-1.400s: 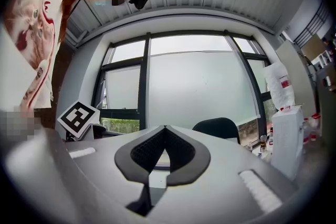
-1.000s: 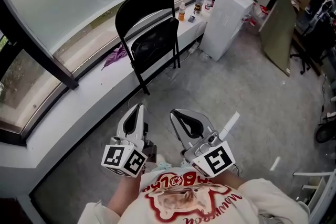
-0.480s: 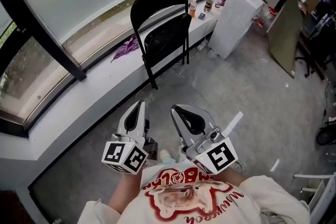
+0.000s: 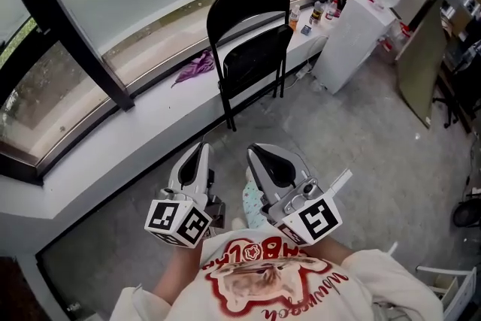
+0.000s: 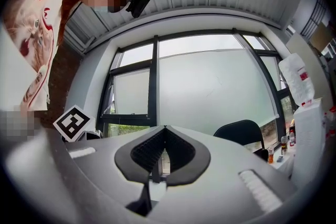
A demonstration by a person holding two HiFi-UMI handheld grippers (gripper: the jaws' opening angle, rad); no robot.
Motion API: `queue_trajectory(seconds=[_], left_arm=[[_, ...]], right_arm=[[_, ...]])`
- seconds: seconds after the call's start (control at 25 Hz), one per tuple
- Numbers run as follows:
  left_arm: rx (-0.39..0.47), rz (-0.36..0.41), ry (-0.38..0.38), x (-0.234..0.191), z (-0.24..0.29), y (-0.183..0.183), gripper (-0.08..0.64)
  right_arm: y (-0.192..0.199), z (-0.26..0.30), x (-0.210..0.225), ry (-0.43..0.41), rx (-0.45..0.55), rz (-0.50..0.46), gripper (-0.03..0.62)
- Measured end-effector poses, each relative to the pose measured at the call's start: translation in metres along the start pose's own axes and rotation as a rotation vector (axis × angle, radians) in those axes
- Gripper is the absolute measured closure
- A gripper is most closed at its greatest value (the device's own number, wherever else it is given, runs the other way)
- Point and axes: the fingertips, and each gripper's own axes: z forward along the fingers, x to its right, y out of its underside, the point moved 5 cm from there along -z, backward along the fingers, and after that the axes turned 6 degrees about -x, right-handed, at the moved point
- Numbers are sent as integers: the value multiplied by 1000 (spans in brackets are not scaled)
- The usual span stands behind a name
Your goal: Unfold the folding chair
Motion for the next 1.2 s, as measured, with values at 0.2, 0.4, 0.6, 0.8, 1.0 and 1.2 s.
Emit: queue_trajectory(seconds=[0.2, 0.4, 0.6, 0.8, 1.0, 1.2], left_arm=[[-4, 8, -24, -17, 26, -10, 560], [-11, 18, -26, -35, 67, -13, 560], [-25, 24, -40, -50, 113, -21, 560], [-32, 13, -47, -61, 166, -31, 560], [-27, 12, -57, -70, 214, -42, 560], [-7, 27, -77, -73, 251, -57, 560]], right_arm=[[3, 27, 21, -16, 4, 7, 568], [13, 53, 56, -13, -2, 28, 568], [15, 81, 102, -1, -3, 50, 569], [17, 112, 149, -9, -29, 66, 569], [11, 139, 195, -20, -29, 62, 569], [3, 162, 233, -38, -19, 55, 569]])
